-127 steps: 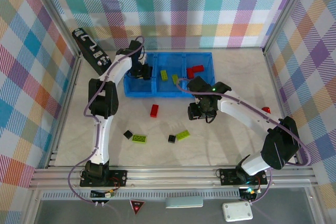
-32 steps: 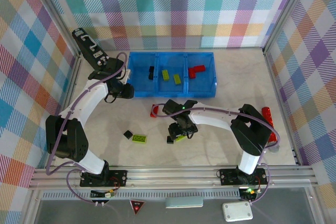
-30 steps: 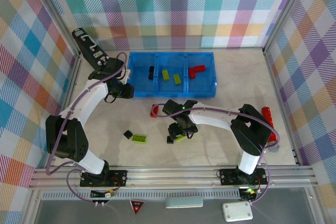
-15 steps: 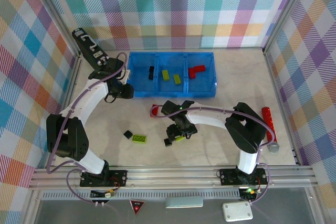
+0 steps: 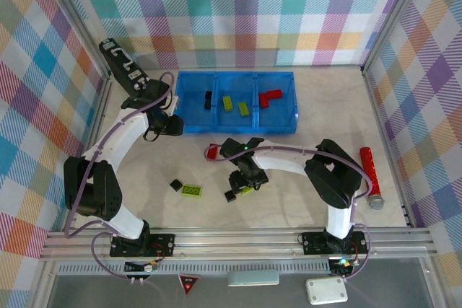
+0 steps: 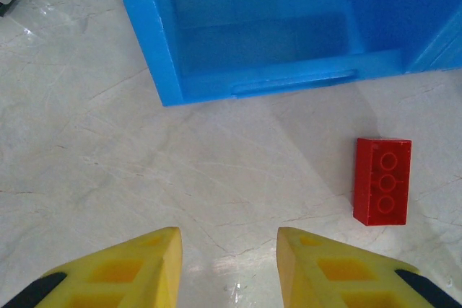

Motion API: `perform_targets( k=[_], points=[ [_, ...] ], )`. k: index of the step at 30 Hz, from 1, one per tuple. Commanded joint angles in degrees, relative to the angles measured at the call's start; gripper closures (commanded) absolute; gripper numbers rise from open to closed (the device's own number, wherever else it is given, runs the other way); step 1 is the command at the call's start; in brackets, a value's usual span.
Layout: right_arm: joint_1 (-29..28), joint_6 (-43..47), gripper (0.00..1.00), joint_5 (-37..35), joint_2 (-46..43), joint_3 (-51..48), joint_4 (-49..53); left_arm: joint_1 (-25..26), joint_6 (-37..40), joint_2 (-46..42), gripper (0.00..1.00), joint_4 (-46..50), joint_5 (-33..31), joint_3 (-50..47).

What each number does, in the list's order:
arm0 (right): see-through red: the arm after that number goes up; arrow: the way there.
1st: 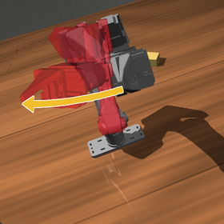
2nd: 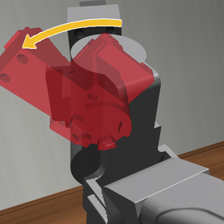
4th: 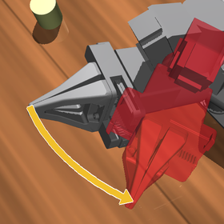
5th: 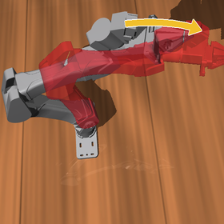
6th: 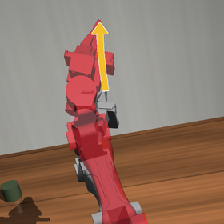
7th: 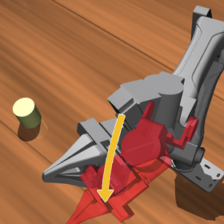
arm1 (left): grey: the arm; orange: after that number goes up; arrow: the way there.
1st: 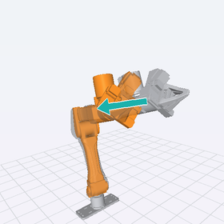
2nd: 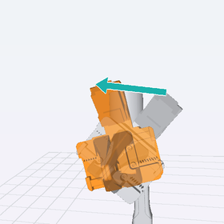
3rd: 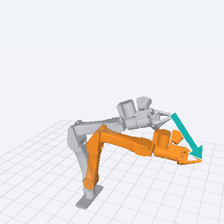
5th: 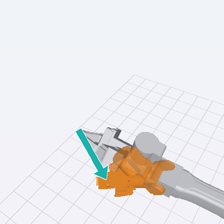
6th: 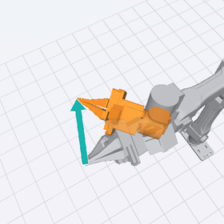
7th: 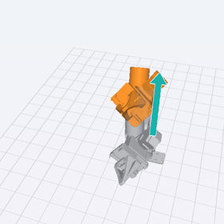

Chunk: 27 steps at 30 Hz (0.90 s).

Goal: Sort the legos into containers by color
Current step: Pick up the lego from the middle-left of the table.

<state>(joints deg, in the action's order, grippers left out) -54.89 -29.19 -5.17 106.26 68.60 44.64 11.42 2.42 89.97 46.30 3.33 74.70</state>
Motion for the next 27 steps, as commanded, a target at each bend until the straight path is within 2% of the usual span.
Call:
perform_targets(
  k=[1,16,27],
  points=[
    [-0.64,0.56,0.27,-0.54,0.88,1.44,1.41,-0.77,0.53,0.47,0.61,-0.16,0.13,-0.44],
    [-0.67,-0.1,0.34,-1.96,0.27,2.92,2.88,-0.87,0.44,0.38,0.61,-0.25,0.2,-0.52],
    [1.94,1.91,0.34,-2.88,1.53,11.48,5.87,-0.87,0.31,0.19,0.61,-0.34,0.42,-0.65]
  ],
)
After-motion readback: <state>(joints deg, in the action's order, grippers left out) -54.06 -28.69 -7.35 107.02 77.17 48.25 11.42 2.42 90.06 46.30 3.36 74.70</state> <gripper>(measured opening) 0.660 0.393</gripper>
